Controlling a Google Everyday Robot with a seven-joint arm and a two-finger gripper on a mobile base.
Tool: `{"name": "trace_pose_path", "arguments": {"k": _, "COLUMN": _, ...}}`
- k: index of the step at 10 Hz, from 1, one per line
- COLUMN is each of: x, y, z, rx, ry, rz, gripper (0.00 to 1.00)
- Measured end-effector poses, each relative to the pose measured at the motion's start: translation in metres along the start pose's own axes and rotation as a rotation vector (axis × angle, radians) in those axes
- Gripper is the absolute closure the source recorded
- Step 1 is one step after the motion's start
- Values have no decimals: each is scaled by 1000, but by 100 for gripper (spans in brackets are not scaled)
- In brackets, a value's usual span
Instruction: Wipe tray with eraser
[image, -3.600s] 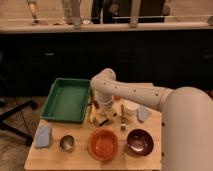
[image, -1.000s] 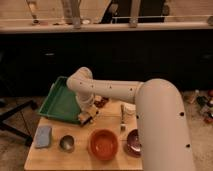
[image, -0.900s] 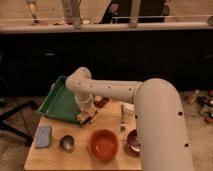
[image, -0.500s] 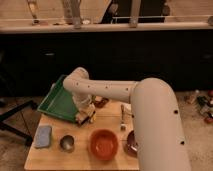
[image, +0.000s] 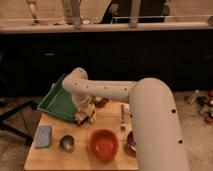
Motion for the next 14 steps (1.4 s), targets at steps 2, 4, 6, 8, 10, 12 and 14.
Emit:
{"name": "trace_pose_path", "arguments": {"k": 2, "x": 0, "y": 5, "z": -17, "rx": 3, "ry": 34, "rz": 22, "gripper": 97}}
{"name": "trace_pose_path", "arguments": {"k": 4, "x": 2, "y": 9, "z": -30, "rx": 6, "ry": 66, "rz": 28, "gripper": 97}}
{"name": "trace_pose_path", "arguments": {"k": 6, "x": 3, "y": 6, "z": -43, "rx": 31, "ry": 94, "rz": 26, "gripper": 97}}
{"name": "trace_pose_path", "arguments": {"k": 8, "x": 6, "y": -3, "z": -51, "rx": 67, "ry": 105, "rz": 22, "gripper": 97}}
{"name": "trace_pose_path", "arguments": {"k": 10, "x": 5, "y": -15, "z": -56, "rx": 104, "ry": 104, "rz": 11, "gripper": 97}}
{"name": "trace_pose_path", "arguments": {"k": 12, "x": 7, "y": -26, "z": -63, "rx": 145, "ry": 104, "rz": 6, "gripper": 97}}
{"name": "trace_pose_path", "arguments": {"k": 14, "x": 7, "y": -37, "z": -70, "rx": 178, "ry": 106, "rz": 3, "gripper": 97}}
